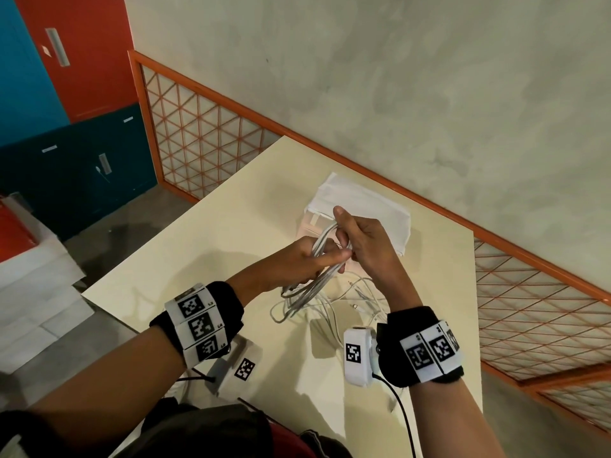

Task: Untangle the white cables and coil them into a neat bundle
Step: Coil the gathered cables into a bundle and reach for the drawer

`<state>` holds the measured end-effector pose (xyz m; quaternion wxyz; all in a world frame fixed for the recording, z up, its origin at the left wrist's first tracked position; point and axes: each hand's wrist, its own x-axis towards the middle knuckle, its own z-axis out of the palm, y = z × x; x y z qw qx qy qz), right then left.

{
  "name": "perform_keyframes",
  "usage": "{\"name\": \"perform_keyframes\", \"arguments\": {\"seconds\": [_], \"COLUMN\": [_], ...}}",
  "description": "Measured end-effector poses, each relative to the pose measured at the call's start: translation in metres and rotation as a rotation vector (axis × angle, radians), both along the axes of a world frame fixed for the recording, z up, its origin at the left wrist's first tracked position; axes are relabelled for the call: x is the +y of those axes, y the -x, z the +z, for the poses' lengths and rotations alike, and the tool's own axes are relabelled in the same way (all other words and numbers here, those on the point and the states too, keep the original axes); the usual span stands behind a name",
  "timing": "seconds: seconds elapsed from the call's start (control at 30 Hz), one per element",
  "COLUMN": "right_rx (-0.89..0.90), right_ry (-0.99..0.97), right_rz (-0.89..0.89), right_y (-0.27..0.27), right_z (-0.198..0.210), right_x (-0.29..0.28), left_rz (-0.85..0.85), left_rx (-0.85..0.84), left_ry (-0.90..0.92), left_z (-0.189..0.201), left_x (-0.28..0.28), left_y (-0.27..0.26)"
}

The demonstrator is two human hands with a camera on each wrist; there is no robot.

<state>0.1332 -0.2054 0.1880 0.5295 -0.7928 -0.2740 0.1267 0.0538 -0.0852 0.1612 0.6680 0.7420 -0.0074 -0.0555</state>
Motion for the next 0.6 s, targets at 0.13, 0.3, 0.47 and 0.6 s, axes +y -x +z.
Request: {"name": "perform_keyframes", "arguments": {"seconds": [0.13,0.3,0.47,0.6], "right_rx": [-0.072,-0.087,0.139,0.209], "right_ry": [0.052,0.029,-0.097,0.158], "right_rz": [0.036,0.084,0.099,0.316], "right_y": [0.0,0.0,0.011,0.023], "right_z": [0.01,0.013,-0.018,-0.041], "right_x": [-0.001,-0.002,0.001,0.002], "left_rz": [-0.031,-0.065,0.127,0.283], "left_rx": [-0.074,-0.091,-0.207,-0.299], "left_ry": [0.031,0.012,0.027,0.026], "left_z": [-0.002,0.001,0.003,0.005], "left_x": [-0.001,-0.001,0.002,0.015], "left_y": [0.002,0.001,-0.008,-0.015]}}
